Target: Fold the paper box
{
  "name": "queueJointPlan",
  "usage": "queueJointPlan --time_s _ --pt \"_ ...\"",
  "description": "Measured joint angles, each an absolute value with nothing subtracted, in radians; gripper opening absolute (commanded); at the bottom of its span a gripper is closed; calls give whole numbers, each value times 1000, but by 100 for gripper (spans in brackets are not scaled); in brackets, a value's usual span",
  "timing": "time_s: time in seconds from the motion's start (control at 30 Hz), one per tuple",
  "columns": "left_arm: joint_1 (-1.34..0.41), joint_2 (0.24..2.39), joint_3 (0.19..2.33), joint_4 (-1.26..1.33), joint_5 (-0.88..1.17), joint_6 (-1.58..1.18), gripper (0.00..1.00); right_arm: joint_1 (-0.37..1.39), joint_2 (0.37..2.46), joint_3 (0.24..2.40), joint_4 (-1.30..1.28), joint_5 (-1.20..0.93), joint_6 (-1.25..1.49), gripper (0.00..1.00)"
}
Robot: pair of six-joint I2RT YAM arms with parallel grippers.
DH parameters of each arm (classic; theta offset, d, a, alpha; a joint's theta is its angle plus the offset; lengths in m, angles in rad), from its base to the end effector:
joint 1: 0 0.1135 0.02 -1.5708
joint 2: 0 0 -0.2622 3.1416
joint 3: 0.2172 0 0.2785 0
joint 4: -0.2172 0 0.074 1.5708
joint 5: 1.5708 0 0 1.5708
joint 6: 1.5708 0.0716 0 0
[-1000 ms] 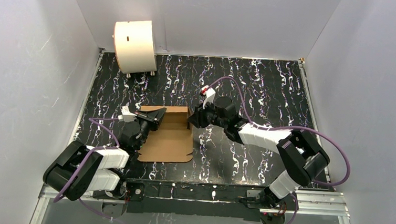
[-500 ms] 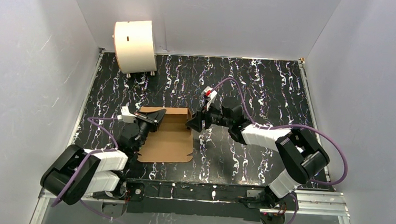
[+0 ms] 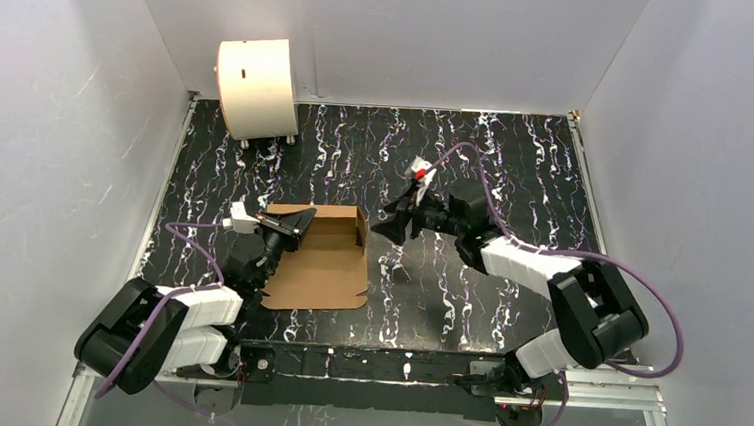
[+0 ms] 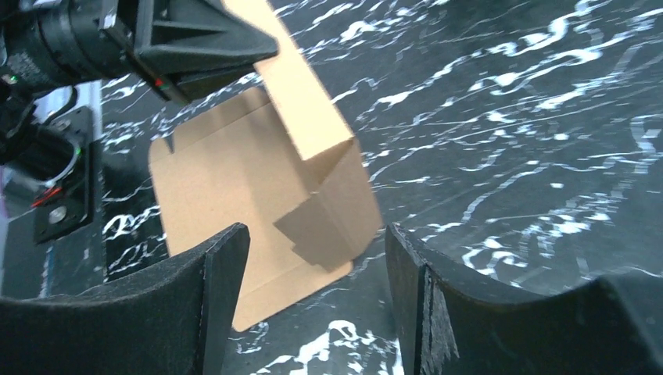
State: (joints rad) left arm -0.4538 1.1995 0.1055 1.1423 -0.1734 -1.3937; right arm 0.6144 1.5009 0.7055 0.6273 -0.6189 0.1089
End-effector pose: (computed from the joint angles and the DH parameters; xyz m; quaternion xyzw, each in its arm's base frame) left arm 0.2277 -0.0973 0.1507 -0.3671 0.5843 -0.5395 0.4825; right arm 0.2746 0.2446 0.2007 -0.3722 0.6554 0.4351 0.4925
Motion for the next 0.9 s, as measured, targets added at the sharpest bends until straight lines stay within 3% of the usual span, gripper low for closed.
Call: queueJointPlan --time_s 0.2,0.6,0.9 --pt "-454 1199 108 1136 -173 -1391 0 552 1436 659 635 -560 75 57" --pt "-454 1198 113 1127 -173 -1388 0 613 1655 682 651 -559 62 63" --pt "-454 1198 115 1123 -171 -1390 0 674 1708 701 743 -519 60 66"
